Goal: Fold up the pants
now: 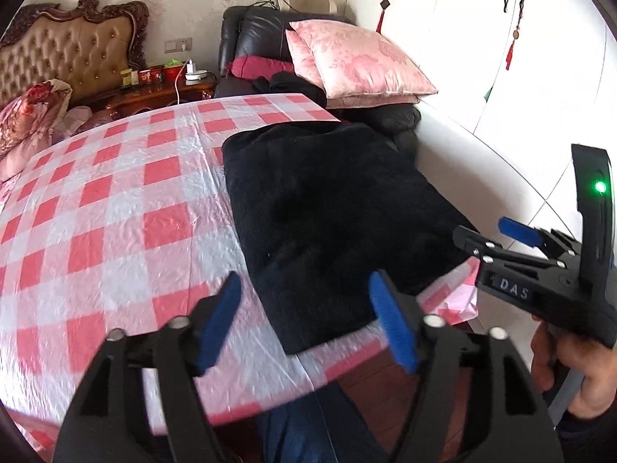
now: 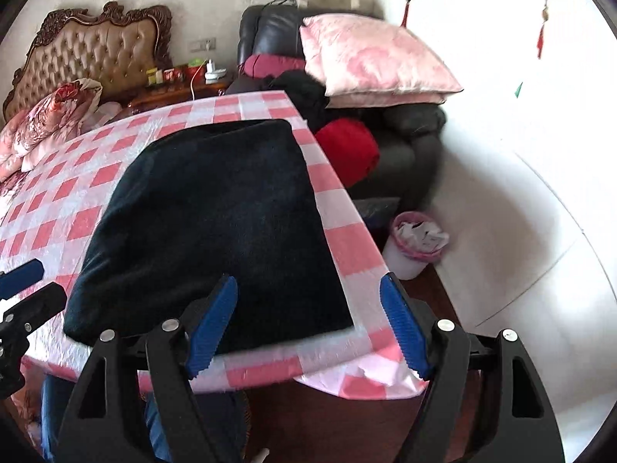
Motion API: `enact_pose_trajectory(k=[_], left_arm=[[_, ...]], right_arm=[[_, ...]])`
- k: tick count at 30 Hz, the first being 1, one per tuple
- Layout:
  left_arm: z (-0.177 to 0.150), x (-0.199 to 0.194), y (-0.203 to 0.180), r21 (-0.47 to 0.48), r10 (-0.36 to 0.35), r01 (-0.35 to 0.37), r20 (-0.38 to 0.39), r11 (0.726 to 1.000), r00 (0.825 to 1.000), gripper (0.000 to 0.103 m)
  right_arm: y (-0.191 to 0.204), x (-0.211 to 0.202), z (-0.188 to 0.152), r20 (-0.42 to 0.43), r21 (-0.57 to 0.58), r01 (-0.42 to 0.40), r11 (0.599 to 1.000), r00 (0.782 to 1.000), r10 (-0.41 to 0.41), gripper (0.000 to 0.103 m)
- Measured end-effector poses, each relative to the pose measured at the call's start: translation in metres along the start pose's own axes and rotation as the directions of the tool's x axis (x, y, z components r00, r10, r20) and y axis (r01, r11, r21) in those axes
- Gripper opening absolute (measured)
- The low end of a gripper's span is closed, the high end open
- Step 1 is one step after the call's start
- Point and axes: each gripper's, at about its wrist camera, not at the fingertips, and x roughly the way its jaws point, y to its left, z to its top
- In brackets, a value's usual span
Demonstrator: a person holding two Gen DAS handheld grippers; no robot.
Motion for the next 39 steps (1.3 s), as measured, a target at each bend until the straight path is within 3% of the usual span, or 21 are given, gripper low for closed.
enact_pose_trajectory(k=[3,5,15,22,39], left_arm=[[-0.005,-0.02,-0.009,-0.001,0.063,-0.063,0.019,0.998,0.998,0.092],[-0.005,-0.03,-0.008,-0.046,0.036,-0.035,0.007,0.998,0.999,0.101],[-0.007,-0.058,-0.023,-0.046,0.078,-0.077,0.015,0.996,0.997,0.101],[-0.006,-0.059,-0.027,-0.046,0.099,-0.098,0.02,0.994,0.995,0.101],[-0.008,-0.051,-0.03,-0.053,0.072,-0.072,-0.004,0.996,0.997,0.101]], right_arm=[[-0.002,-0.024,-0.01,0.025,0.003,0.011,1.0,1.0,-0.011,0.074],[-0.004,-0.039,-0.015,0.042,0.017,0.015,1.0,0.999,-0.016,0.075],[-0.013,-0.086,-0.024,0.104,0.059,0.025,0.998,0.994,-0.031,0.081],[-0.016,-0.086,-0.024,0.102,0.06,0.035,0.998,0.994,-0.041,0.082],[-0.018,-0.081,-0.028,0.085,0.058,0.037,0.998,0.996,-0.042,0.082]])
